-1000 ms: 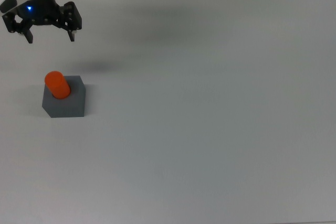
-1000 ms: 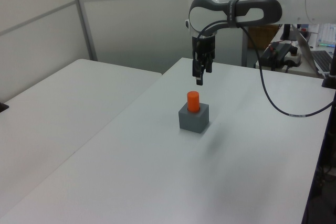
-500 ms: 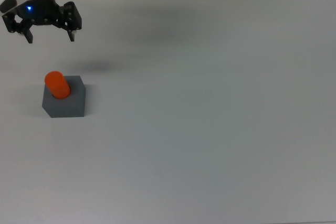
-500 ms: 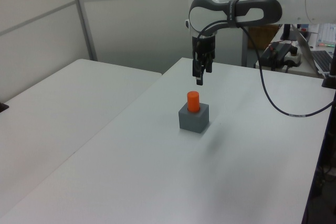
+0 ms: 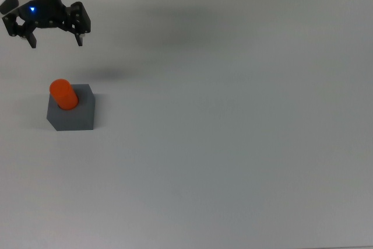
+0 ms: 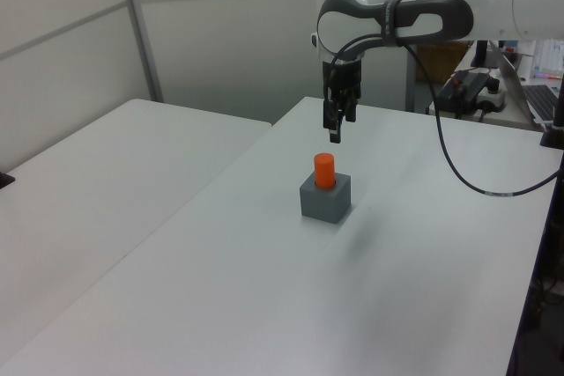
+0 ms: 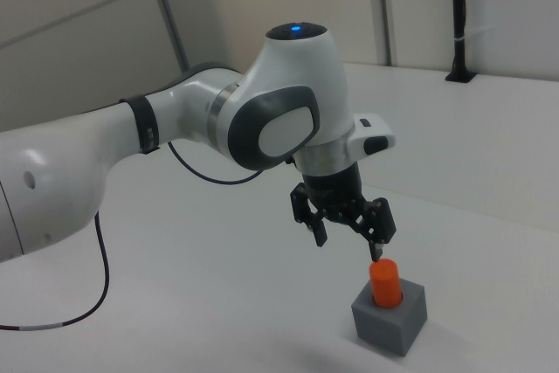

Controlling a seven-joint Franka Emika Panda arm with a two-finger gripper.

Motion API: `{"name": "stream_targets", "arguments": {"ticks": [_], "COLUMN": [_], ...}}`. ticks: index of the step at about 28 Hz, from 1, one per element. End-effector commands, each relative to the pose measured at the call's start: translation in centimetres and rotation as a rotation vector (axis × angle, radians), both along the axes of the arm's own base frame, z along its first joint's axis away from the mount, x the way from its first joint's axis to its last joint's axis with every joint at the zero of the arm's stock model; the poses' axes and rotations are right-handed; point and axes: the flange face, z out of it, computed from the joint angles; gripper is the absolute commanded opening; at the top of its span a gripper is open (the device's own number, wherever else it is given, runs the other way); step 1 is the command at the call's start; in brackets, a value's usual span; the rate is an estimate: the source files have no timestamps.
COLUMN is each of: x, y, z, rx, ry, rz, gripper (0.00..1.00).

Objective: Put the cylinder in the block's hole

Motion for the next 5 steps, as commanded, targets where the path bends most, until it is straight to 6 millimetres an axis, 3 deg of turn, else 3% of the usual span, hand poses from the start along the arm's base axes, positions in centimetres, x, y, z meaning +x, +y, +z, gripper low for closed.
{"name": "stream_targets", "arguments": {"ticks": [1,5], "x": [-0.66,-0.66], "y": [0.04,0.04], "z": [0.57,0.57], "rx": [-0.013,-0.013], "ry": [0.027,0.027], "rz": [0.013,0.013], "gripper": [1.0,1.0]}}
